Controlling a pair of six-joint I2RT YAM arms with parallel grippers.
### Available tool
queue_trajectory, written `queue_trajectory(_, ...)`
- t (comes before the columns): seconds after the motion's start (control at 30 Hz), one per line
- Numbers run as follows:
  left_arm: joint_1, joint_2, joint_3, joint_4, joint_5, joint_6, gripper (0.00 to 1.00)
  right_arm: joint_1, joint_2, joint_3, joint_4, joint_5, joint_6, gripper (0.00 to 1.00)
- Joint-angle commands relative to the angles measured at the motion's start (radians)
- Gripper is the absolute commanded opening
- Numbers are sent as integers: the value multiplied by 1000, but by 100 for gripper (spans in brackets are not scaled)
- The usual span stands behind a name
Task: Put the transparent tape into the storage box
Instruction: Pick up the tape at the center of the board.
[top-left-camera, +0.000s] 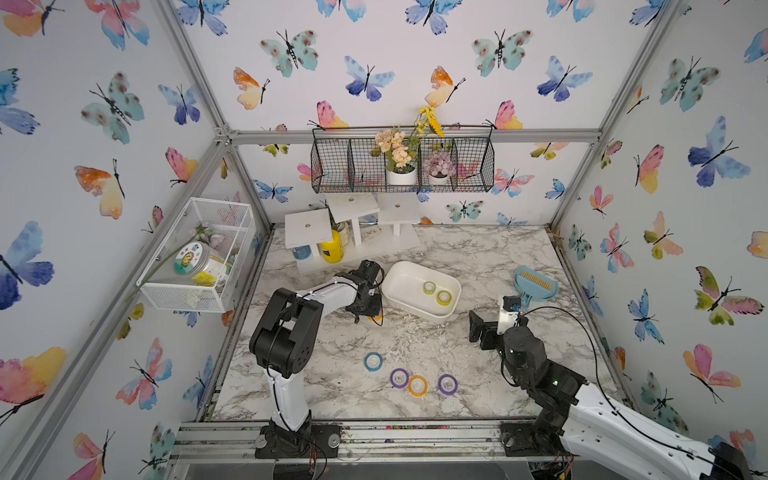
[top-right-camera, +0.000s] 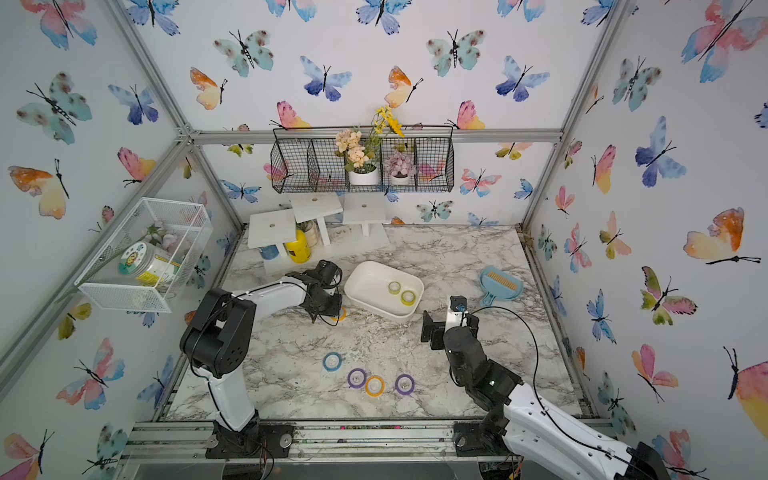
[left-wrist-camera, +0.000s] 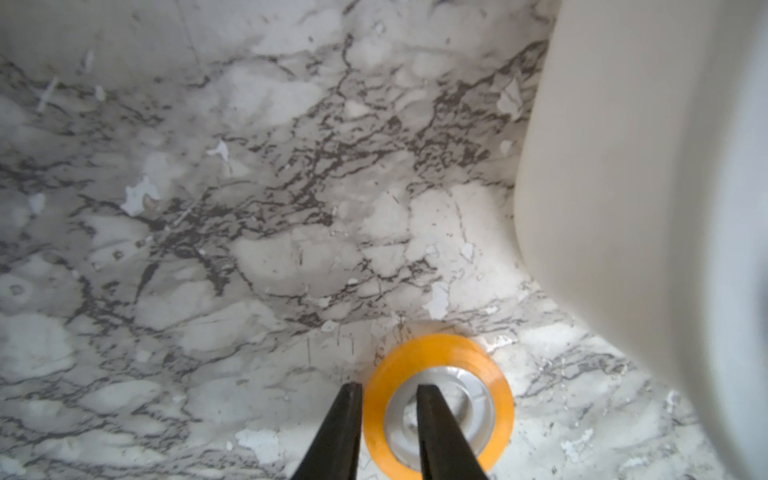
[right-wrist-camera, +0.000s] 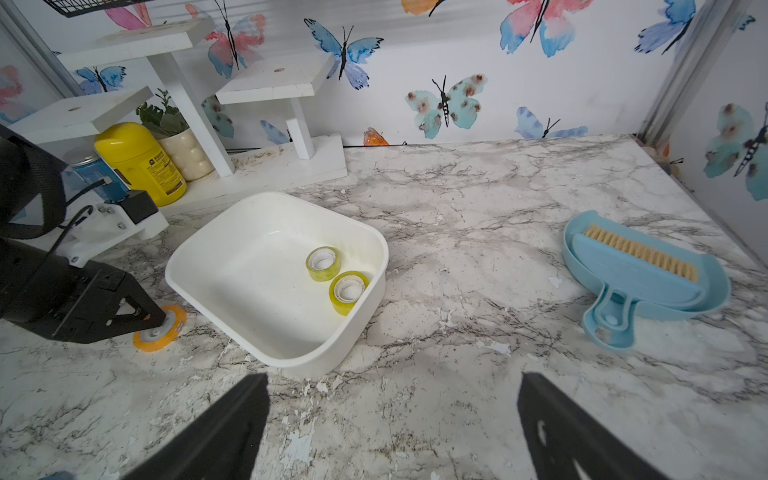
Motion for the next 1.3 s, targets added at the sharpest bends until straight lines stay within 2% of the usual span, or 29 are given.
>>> queue_trajectory(0.0,-8,-19,-6,-75,1,8,29,3,2,-7,7,30,4,99)
queue_trajectory(0.5,-21,44,21,-130,12,21,33,2,-2,-7,4,30,5,99)
queue_trajectory(0.7,-20,68,36,-157,51,38,27,3,-8,-8,2,31,6,99)
queue_trajectory(0.83,-20,81,56,-182,82,55,19,2,-10,-8,2,33,7,99)
queue_trajectory(1.0,-19,92,84,-208,98,66,20,3,-12,-8,1,33,7,99)
queue_trajectory(1.27,-20,59,110,-242,57,60,20,2,-18,-11,1,34,9,99)
